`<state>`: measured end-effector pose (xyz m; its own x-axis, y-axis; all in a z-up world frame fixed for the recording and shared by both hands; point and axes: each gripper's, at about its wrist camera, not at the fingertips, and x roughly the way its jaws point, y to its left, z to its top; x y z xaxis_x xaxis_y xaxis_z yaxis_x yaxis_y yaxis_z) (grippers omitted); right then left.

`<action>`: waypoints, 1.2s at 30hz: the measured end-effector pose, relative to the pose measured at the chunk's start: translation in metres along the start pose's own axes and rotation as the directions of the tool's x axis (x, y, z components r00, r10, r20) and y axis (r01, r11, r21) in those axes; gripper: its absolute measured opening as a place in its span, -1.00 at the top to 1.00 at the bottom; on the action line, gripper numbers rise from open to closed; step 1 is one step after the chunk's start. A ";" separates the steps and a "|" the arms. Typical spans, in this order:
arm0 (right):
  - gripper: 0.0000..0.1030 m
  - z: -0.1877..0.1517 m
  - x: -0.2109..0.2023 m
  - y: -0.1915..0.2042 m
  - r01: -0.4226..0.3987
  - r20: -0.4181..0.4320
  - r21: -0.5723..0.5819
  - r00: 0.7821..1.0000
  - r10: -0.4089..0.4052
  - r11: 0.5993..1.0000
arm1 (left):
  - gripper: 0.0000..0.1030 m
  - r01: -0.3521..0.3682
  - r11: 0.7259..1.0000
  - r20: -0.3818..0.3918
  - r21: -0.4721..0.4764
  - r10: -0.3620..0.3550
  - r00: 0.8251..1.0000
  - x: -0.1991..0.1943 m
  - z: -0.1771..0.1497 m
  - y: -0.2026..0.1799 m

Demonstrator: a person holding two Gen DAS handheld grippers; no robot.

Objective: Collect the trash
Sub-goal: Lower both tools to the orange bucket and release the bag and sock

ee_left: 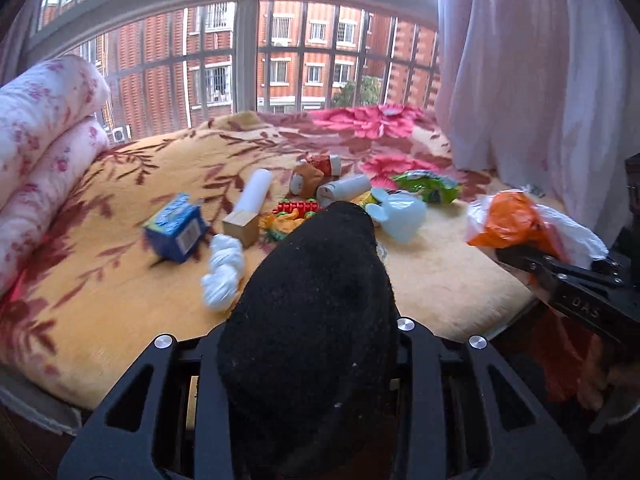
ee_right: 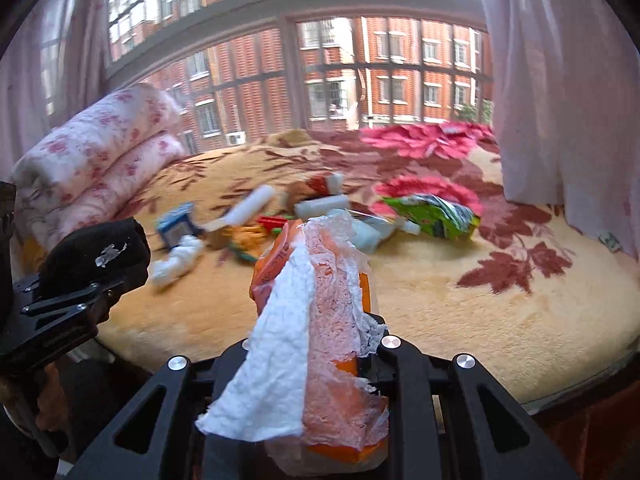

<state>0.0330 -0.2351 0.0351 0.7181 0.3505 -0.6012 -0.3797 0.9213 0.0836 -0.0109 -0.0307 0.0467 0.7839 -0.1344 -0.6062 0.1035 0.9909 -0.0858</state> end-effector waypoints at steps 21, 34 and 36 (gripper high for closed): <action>0.49 -0.163 0.056 0.078 -0.136 -0.462 -0.179 0.886 0.039 0.974 | 0.35 -0.011 1.000 -0.333 0.021 0.017 0.943 0.036 -0.151 0.002; -0.66 -0.194 0.103 0.066 -0.165 -0.584 -0.148 0.810 0.048 0.975 | -0.39 0.021 0.998 -0.457 -0.064 -0.048 0.888 0.082 -0.172 0.028; -0.66 -0.189 0.097 0.060 -0.154 -0.573 -0.145 0.818 0.044 0.977 | -0.39 0.025 0.997 -0.445 -0.075 -0.056 0.894 0.076 -0.169 0.030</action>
<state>-0.0306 -0.1780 -0.1685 0.2369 0.2307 -0.9438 -0.5664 0.8220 0.0588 -0.0515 -0.0118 -0.1355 0.4223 -0.1772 -0.8890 0.0766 0.9842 -0.1598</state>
